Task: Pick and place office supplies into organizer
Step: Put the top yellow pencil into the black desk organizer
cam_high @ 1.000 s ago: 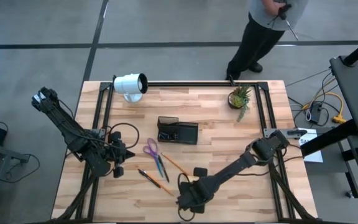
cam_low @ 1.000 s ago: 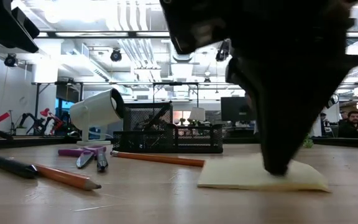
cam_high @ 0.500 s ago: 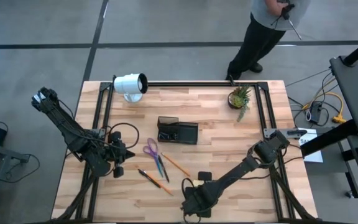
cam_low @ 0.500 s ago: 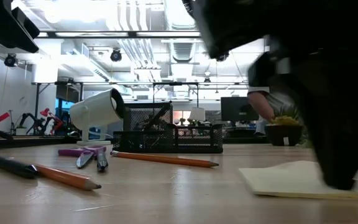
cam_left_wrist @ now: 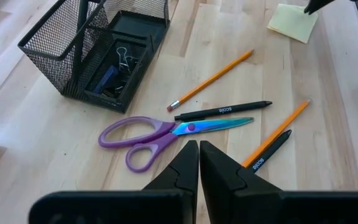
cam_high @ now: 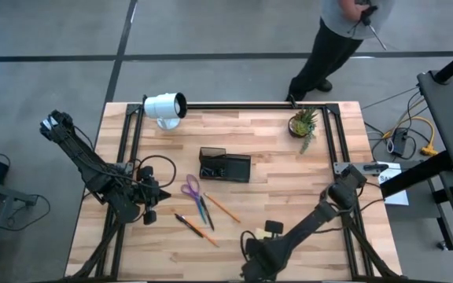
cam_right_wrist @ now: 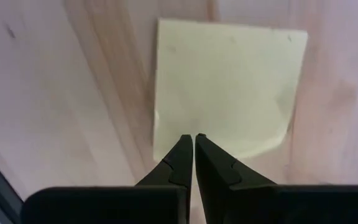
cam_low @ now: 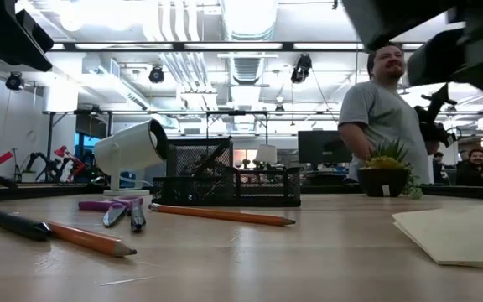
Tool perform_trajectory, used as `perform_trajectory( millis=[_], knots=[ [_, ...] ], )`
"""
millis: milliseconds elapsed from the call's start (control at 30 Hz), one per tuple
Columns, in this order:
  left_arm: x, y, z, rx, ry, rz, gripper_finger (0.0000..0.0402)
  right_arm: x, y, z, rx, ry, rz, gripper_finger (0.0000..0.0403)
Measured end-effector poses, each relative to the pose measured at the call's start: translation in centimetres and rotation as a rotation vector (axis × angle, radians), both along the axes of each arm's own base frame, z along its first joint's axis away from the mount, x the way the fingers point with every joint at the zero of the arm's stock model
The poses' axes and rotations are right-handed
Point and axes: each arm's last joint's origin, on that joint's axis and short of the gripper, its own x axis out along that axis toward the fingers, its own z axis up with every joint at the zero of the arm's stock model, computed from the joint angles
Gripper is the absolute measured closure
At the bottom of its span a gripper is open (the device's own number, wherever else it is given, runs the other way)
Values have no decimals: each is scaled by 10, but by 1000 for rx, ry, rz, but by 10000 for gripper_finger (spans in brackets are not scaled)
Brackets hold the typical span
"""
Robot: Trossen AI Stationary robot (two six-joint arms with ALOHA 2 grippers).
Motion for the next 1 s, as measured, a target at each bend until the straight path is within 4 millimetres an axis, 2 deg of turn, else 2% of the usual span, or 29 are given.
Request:
perform_trajectory(
  millis=[333, 500, 700, 1000],
  knots=[
    [0, 0, 0, -4, -3, 0, 402, -15, 8, 3, -66, 9, -102, 394],
    [1, -1, 2, -21, -22, -2, 402, -14, 7, 8, -95, -41, -151, 394],
    [1, -1, 2, -23, -24, -2, 402, -15, 2, 25, -134, -134, -201, 394],
    [2, -2, 3, -36, -39, -4, 402, -16, 1, 27, -152, -144, -214, 394]
  ],
)
